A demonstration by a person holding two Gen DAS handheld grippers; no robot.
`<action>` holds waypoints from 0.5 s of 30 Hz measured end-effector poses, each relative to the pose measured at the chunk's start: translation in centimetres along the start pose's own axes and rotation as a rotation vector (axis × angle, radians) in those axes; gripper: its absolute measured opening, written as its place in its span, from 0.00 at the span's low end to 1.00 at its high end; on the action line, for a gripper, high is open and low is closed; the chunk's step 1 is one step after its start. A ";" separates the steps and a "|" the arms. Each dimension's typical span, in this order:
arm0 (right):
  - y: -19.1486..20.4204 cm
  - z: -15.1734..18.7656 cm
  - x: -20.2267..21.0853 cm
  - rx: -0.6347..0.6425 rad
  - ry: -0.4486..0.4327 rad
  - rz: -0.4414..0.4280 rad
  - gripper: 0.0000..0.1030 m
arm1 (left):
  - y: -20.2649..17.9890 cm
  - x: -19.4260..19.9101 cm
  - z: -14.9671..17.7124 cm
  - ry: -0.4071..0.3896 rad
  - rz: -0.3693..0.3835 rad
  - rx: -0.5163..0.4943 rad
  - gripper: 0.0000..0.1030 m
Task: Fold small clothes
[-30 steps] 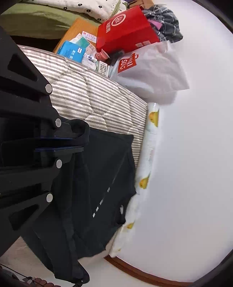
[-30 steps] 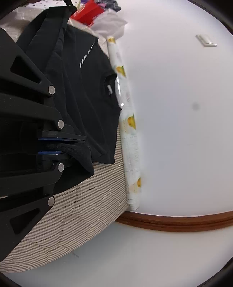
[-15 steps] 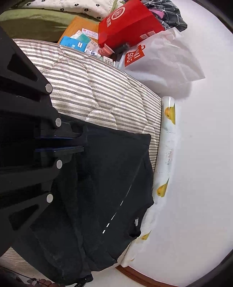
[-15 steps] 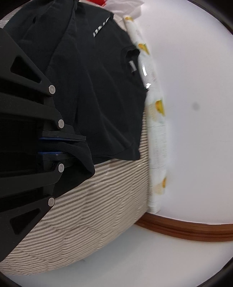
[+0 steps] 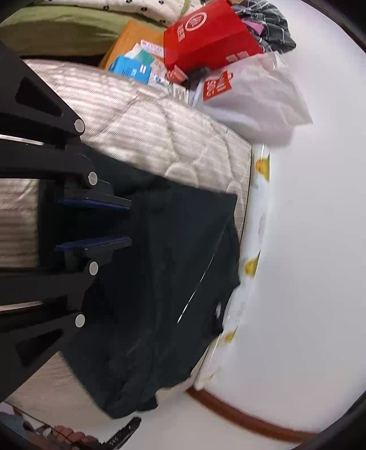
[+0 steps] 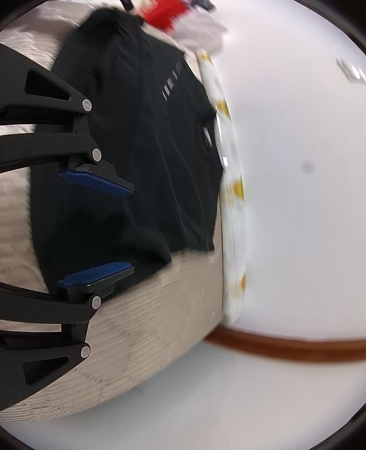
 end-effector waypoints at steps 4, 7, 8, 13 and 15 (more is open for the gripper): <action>3.8 3.1 1.2 0.070 0.049 -0.130 0.11 | -1.8 -0.1 2.5 0.037 0.035 -0.024 0.18; 5.9 5.1 0.5 0.121 0.080 -0.159 0.11 | -2.5 -0.6 3.9 0.059 0.092 0.000 0.18; 6.4 5.6 0.0 0.128 0.095 -0.158 0.11 | -2.8 -1.0 4.2 0.073 0.114 0.003 0.18; 7.2 5.5 -1.9 0.082 0.136 -0.192 0.11 | -3.0 -3.2 4.2 0.097 0.096 0.009 0.18; 7.3 4.9 -2.5 0.071 0.139 -0.200 0.11 | -2.8 -3.9 3.5 0.091 0.084 0.012 0.18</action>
Point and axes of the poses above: each gripper's, at about its wrist camera, not at the fingertips, and x roughly against the way its jaws point, y to its left, z to its underside, the point moved 8 cm from there along -x, roughly the way its jaws point, and after that the axes turned 13 degrees about z, right-handed, at the moved point
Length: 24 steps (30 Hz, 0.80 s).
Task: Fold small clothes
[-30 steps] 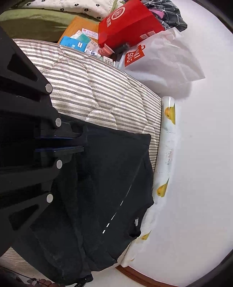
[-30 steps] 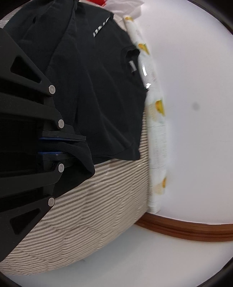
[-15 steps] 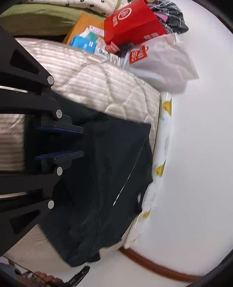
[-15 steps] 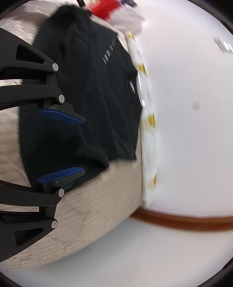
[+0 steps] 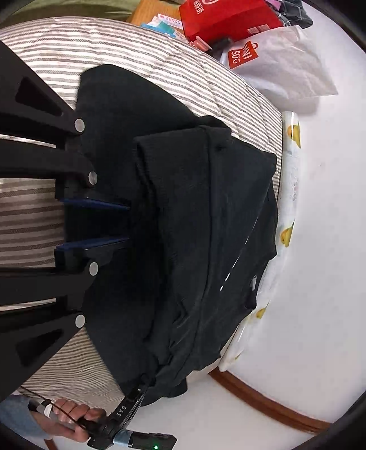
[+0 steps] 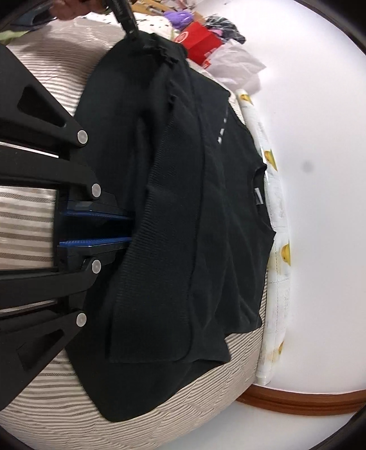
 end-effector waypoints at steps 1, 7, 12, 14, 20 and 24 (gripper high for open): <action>0.0 -0.4 -0.4 -0.002 0.003 0.001 0.11 | 0.2 -0.3 -0.4 -0.005 -0.020 -0.008 0.18; -1.2 -3.3 -0.9 -0.014 -0.025 0.019 0.05 | 1.0 -0.6 -3.1 -0.039 -0.073 -0.042 0.18; -2.5 -6.0 -2.7 -0.038 -0.022 0.057 0.05 | 2.4 -0.8 -6.6 -0.074 -0.074 -0.020 0.18; -2.8 -6.7 -4.1 -0.046 -0.014 0.080 0.05 | 3.0 -1.4 -7.4 -0.070 -0.077 -0.008 0.18; -3.5 -10.0 -6.3 -0.117 -0.030 0.074 0.05 | 4.5 -3.0 -9.6 -0.076 -0.092 0.041 0.18; -3.4 -11.5 -6.2 -0.132 -0.056 0.135 0.10 | 4.9 -2.5 -10.3 -0.096 -0.104 0.061 0.18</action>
Point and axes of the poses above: each gripper's, at about its wrist camera, not at the fingertips, and x roughly against the way its jaws point, y to its left, z to its underside, the point moved 8 cm from there along -x, roughly the way its jaws point, and after that the axes turned 13 degrees about z, right-handed, at the moved point
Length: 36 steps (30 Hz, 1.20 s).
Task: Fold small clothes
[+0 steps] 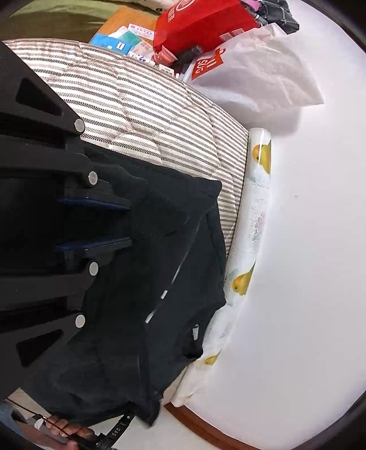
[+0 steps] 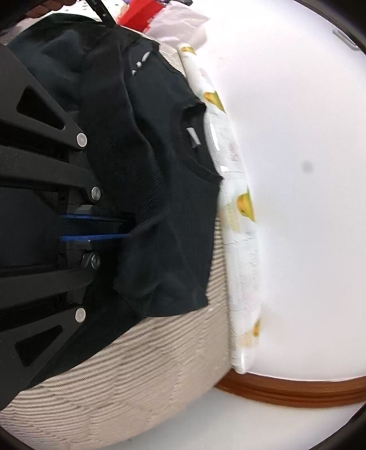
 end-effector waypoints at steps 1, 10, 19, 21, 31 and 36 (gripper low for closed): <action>0.1 -0.2 0.3 0.000 -0.007 0.005 0.11 | 0.1 0.3 0.1 0.000 0.003 0.003 0.18; -5.5 3.6 4.5 0.041 -0.021 0.088 0.46 | 2.1 4.2 4.7 0.049 -0.010 -0.002 0.27; -11.4 11.5 7.4 -0.004 0.060 0.112 0.56 | 2.1 9.3 11.6 0.036 0.047 0.022 0.44; -12.2 13.1 7.1 -0.010 0.086 0.129 0.56 | 2.4 10.0 13.0 0.035 0.057 0.046 0.44; -12.4 13.9 7.3 -0.078 0.094 0.088 0.58 | 5.3 9.9 14.2 0.022 0.061 0.160 0.44; -12.5 12.4 6.8 -0.131 0.089 0.069 0.59 | 6.3 8.8 13.5 0.029 0.111 0.213 0.44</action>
Point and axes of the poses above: each gripper's, at about its wrist camera, not at the fingertips, and x roughly against the way its jaws point, y to its left, z to its underside, the point moved 8 cm from there along -x, roughly the way its jaws point, and after that the axes turned 13 degrees about z, right-handed, at the moved point
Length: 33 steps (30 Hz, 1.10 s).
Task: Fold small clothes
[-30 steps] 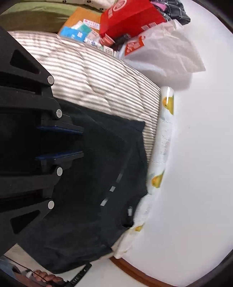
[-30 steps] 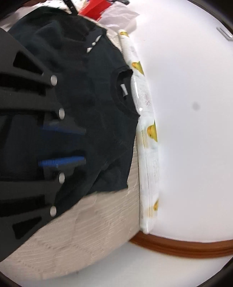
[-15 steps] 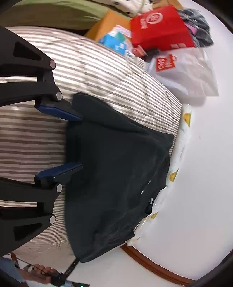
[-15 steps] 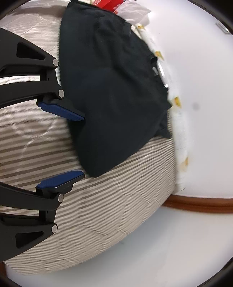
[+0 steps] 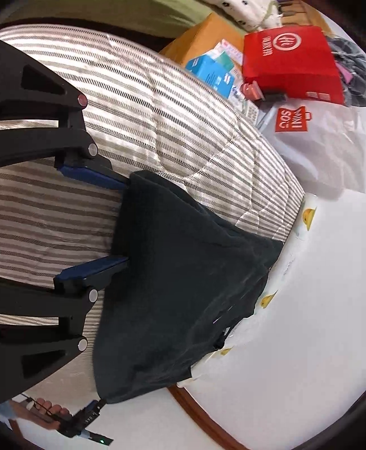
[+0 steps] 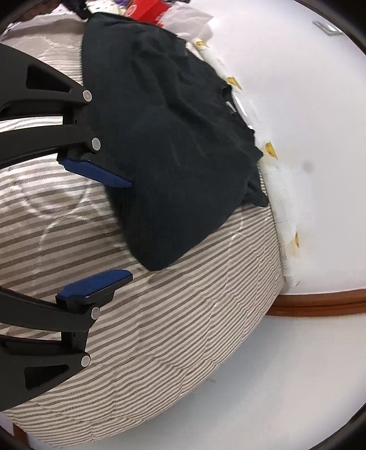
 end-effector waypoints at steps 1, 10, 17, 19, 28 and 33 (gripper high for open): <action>0.1 -0.2 -0.1 -0.005 -0.002 -0.002 0.59 | 0.0 -0.2 -0.2 -0.002 0.009 0.004 0.45; 0.7 -1.8 -2.6 -0.029 0.009 0.027 0.64 | -0.3 -2.0 -1.5 -0.004 -0.018 -0.036 0.48; 1.4 -1.9 -4.2 -0.073 0.050 -0.051 0.46 | -0.5 -2.5 -2.0 -0.003 -0.067 -0.061 0.39; 1.6 -1.9 -3.8 -0.069 0.044 -0.070 0.27 | -0.5 -2.5 -1.8 -0.002 -0.072 -0.067 0.20; 1.6 -1.2 -0.5 -0.035 -0.018 -0.078 0.18 | -1.6 0.4 -0.5 -0.042 -0.084 -0.117 0.08; 0.9 0.3 2.0 -0.020 -0.040 -0.078 0.18 | -2.1 2.3 0.8 -0.053 -0.074 -0.122 0.08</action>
Point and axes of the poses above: each gripper's, at about its wrist camera, not at the fingertips, and x roughly against the way its jaws point, y to its left, z to its underside, the point moved 8 cm from there along -x, roughly the way its jaws point, and after that the axes turned 13 degrees about z, right-handed, at the moved point
